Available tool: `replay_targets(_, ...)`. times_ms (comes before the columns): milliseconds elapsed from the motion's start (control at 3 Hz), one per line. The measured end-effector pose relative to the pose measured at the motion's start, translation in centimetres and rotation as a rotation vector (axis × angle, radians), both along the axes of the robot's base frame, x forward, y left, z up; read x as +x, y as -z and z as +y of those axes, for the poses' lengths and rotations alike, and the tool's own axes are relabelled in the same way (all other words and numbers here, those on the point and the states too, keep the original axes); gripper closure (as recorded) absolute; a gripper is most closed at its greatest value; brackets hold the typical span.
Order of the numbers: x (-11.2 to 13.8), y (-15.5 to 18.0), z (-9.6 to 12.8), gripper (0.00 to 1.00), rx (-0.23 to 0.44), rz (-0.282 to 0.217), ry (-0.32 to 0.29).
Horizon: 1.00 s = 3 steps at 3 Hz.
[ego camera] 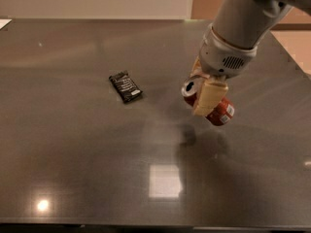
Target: Knock coke can over
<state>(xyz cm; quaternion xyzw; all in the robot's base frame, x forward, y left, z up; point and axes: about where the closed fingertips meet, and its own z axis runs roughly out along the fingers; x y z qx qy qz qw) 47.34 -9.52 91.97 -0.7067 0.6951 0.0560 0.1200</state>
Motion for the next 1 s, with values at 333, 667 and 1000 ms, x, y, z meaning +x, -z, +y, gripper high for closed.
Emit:
replay_targets(333,0.6,0.9,-1.2,1.00,-0.119,0.015,-0.011)
replay_targets(667,0.9,2.3,-1.6,1.00,-0.176,0.040,-0.026)
replay_targets(1000,0.8,3.5,-1.3,0.82,-0.205,0.059,-0.048)
